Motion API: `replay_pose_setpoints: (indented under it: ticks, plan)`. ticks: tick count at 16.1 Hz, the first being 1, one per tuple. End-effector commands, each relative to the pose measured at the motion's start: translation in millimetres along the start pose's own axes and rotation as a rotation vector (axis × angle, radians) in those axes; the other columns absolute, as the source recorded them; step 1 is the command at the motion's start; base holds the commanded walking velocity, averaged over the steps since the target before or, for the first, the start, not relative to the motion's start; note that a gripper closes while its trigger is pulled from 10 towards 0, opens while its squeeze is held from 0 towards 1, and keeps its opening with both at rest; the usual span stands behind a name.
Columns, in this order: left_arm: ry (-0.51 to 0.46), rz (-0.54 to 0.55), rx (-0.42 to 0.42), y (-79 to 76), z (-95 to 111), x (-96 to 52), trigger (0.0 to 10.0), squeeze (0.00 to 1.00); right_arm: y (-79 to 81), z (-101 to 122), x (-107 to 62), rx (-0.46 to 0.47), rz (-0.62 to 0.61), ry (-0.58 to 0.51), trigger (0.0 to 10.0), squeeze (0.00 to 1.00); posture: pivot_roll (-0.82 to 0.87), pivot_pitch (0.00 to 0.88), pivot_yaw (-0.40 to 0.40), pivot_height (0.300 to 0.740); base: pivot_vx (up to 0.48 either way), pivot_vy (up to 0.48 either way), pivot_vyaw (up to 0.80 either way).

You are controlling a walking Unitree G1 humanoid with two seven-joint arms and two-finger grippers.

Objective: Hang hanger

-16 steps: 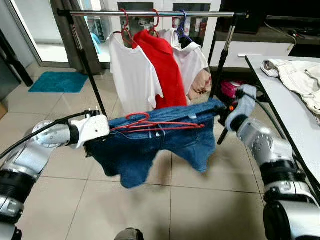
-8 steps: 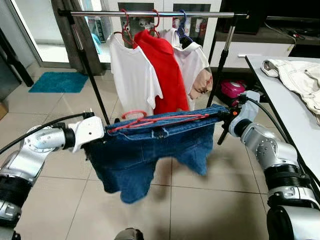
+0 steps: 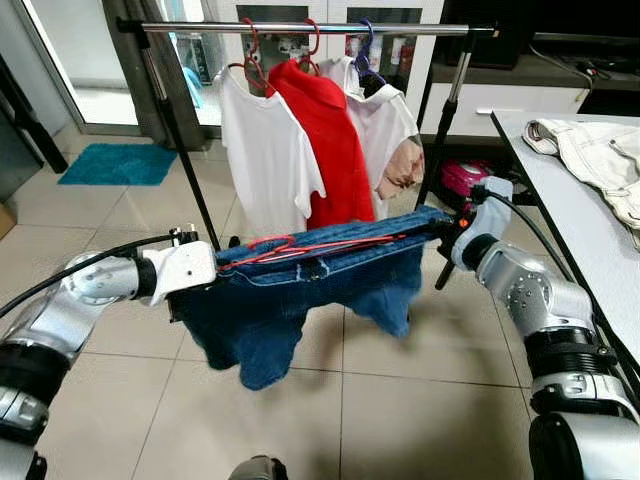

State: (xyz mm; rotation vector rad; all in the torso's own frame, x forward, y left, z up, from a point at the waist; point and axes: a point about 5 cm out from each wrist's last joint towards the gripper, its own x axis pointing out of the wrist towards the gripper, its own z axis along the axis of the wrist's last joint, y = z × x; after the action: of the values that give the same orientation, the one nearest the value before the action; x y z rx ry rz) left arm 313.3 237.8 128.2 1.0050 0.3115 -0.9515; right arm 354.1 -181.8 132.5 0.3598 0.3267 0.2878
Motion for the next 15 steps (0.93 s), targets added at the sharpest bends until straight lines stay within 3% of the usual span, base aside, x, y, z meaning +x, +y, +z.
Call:
replay_pose_setpoints:
  ticks: [1,3,5,7,9,11,13,14,15]
  plan:
    - [0.202,-0.025,-0.03,-8.9,-34,-11.6,0.0,0.0,-13.1,25,-10.5,-0.014,-0.084,-0.097,0.0,0.0,-0.1,0.0,0.056,0.74,0.0,0.0,0.0]
    - [0.291,0.012,0.045,-3.9,-37,-5.3,0.0,0.0,-5.1,20,-8.3,0.016,-0.072,-0.077,0.0,0.0,-0.1,0.0,0.06,0.74,0.0,0.0,0.0]
    - [0.404,0.155,0.062,9.5,-42,-2.6,0.0,0.0,7.0,16,-7.5,0.08,-0.045,-0.076,0.0,0.0,-0.1,0.0,0.058,0.74,0.0,0.0,0.0]
    - [0.42,0.172,0.074,11.5,-42,-0.9,0.0,0.0,14.2,15,-6.8,0.13,-0.026,-0.082,0.0,0.0,-0.1,0.0,0.056,0.74,0.0,0.0,0.0]
    - [0.389,0.141,0.101,5.5,-37,10.9,0.0,0.0,31.9,16,-4.4,0.27,0.023,-0.099,0.0,0.0,-0.09,0.0,0.057,0.74,0.0,0.0,0.0]
    - [0.323,0.148,0.059,3.8,-29,19.9,0.0,0.0,46.1,19,-3.3,0.37,0.074,-0.107,0.0,0.0,-0.1,0.0,0.06,0.74,0.0,0.0,0.0]
    - [0.178,0.175,-0.121,5.6,-19,24.9,0.0,0.0,55.0,19,-6.5,0.365,0.112,-0.094,0.0,0.0,-0.1,0.0,0.06,0.74,0.0,0.0,0.0]
    - [0.044,0.169,-0.279,8.5,-11,25.3,0.0,0.0,58.3,16,-12.3,0.298,0.126,-0.069,0.0,0.0,-0.1,0.0,0.057,0.74,0.0,0.0,0.0]
    - [0.002,0.163,-0.333,11.0,-9,23.4,0.0,0.0,58.5,14,-15.7,0.259,0.126,-0.053,0.0,0.0,-0.1,0.0,0.057,0.74,0.0,0.0,0.0]
